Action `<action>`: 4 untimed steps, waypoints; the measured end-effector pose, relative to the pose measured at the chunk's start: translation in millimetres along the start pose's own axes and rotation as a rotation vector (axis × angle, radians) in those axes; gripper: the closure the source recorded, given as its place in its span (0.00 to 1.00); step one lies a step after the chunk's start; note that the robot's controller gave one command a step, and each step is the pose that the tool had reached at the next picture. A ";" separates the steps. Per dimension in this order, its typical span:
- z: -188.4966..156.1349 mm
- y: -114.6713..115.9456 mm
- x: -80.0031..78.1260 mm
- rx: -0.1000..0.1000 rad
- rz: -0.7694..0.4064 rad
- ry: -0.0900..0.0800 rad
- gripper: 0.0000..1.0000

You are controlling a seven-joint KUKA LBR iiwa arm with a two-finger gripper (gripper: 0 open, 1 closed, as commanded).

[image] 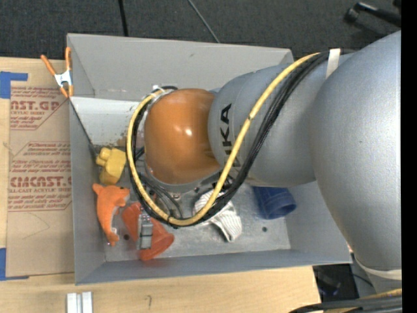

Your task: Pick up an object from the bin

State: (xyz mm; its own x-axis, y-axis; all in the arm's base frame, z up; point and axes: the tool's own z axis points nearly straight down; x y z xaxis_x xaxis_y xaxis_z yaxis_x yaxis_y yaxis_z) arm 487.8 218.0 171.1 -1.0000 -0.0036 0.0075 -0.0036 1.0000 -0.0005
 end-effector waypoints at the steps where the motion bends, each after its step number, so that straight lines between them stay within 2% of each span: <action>1: -4.7 -1.3 -2.2 -0.002 0.003 -0.007 0.00; 2: 42.5 -14.5 0.0 -0.006 0.228 -0.013 0.00; 3: 110.2 -25.7 -8.4 -0.015 0.380 -0.038 0.00; 4: 86.6 -23.7 -3.2 -0.012 0.376 -0.025 0.00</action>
Offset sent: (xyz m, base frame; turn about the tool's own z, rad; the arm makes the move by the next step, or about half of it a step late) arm -0.0064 -0.0318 -0.1011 0.4770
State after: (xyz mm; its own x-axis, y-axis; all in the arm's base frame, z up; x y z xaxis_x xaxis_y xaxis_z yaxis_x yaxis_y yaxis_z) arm 490.5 194.2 84.5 -0.9312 0.3641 -0.0158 0.3639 0.9313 0.0127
